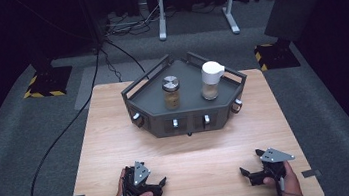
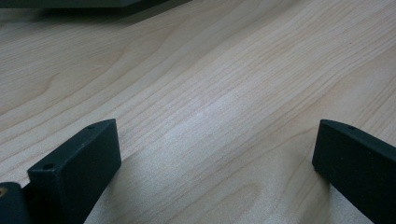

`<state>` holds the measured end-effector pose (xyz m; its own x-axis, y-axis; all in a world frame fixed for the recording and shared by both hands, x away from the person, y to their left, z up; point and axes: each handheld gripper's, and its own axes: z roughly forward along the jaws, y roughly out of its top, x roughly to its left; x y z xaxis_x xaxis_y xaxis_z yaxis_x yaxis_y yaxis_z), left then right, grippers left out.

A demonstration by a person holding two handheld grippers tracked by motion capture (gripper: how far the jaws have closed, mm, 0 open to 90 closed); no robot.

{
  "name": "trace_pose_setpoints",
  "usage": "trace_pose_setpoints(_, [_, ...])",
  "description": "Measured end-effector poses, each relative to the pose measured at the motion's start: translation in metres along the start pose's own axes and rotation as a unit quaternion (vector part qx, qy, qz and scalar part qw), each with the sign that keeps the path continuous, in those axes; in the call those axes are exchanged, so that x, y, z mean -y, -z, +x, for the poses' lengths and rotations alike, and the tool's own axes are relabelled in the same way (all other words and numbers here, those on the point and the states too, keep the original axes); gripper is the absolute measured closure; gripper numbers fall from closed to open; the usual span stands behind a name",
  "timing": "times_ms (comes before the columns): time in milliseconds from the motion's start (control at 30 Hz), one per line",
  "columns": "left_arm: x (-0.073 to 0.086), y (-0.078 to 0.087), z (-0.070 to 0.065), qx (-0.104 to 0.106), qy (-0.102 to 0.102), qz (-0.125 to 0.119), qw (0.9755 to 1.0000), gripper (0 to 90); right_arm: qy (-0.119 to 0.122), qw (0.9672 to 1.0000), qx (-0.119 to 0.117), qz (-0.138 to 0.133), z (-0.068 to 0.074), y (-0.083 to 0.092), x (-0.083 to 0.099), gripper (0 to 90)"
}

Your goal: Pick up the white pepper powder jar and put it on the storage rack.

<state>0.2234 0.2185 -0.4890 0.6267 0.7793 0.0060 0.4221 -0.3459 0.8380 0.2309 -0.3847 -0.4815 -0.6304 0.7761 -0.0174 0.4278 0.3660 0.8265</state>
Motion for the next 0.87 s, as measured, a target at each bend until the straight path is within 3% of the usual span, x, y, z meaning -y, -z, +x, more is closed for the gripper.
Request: trace_pose_setpoints(867, [0.0003,0.0004,-0.0008,-0.001,0.001,0.000,1.0000,1.2,0.001,1.0000,-0.003,0.001,-0.0012,0.0000,-0.0003,0.8])
